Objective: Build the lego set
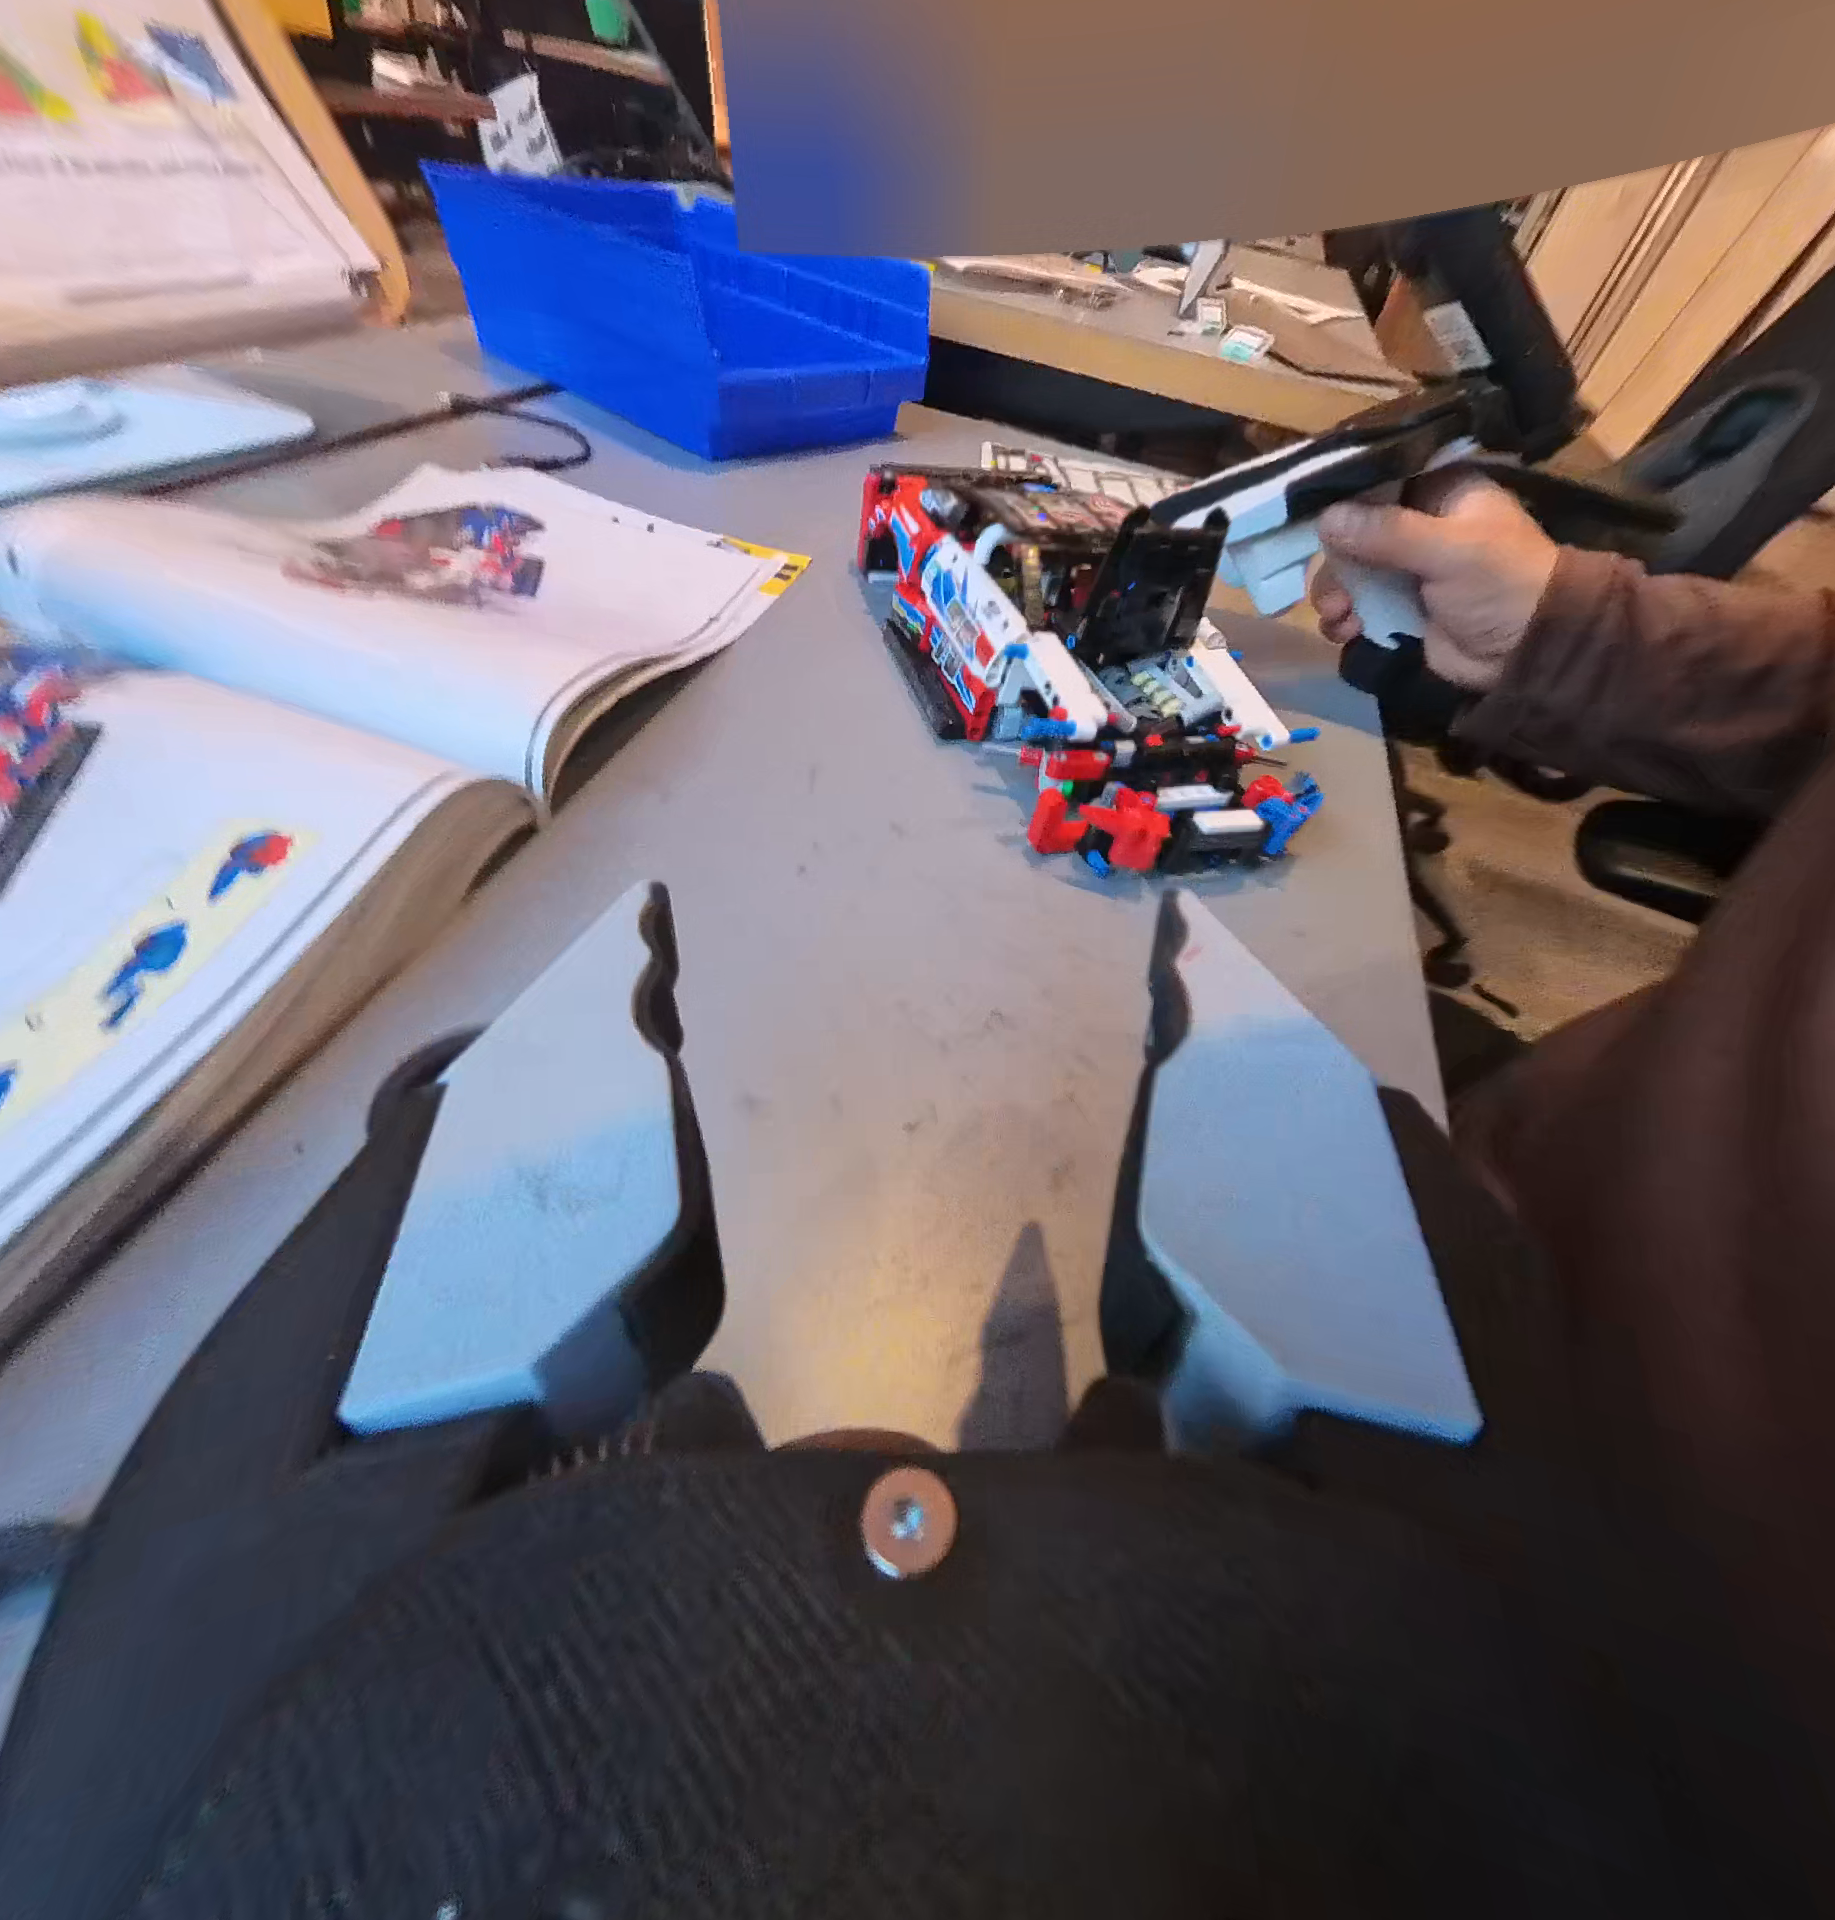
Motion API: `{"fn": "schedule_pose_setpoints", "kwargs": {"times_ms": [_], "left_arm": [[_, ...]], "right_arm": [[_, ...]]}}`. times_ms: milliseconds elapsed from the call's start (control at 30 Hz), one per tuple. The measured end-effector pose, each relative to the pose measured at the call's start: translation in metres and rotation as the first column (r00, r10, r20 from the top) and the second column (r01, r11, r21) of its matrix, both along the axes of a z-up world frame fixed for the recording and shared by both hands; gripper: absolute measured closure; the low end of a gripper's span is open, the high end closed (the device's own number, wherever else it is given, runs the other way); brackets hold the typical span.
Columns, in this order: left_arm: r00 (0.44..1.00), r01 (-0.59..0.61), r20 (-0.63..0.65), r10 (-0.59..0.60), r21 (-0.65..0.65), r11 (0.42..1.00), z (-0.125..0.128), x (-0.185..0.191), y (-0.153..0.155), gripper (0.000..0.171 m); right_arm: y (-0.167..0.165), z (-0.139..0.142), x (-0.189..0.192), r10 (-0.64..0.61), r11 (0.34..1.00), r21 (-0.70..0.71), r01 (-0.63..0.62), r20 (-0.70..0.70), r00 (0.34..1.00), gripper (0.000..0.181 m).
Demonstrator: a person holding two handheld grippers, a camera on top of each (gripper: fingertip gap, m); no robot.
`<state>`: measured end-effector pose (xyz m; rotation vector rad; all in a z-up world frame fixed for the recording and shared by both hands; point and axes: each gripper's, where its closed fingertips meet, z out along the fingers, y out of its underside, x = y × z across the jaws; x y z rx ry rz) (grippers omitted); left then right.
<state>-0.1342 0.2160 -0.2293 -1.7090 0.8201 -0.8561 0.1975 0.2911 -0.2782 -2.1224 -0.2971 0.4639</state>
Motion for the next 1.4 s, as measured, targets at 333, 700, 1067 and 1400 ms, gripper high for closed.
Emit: {"fn": "schedule_pose_setpoints", "kwargs": {"times_ms": [333, 700, 1067, 1400], "left_arm": [[0.989, -0.006, 0.145, 0.023, -0.115, 0.993, 0.006, -0.019, 0.002, 0.088], [0.99, -0.002, 0.138, 0.027, -0.178, 0.984, -0.001, -0.017, 0.007, 0.092], [0.991, -0.066, 0.104, 0.087, -0.192, 0.979, -0.006, -0.021, 0.013, 0.092], [0.966, -0.258, -0.027, 0.257, -0.066, 0.964, 0.016, -0.047, 0.002, 0.091]], "right_arm": [[0.007, 0.01, 0.008, -0.019, 0.999, 0.041, 0.023, -0.101, 0.995, 0.102], [0.009, 0.016, 0.017, -0.069, 0.994, 0.074, 0.078, -0.123, 0.99, 0.11], [0.081, 0.196, -0.1, 0.057, 0.895, 0.429, -0.121, 0.159, 0.986, 0.135], [0.116, 0.006, -0.361, 0.708, 0.705, -0.373, -0.602, 0.407, 0.577, 0.155]]}}
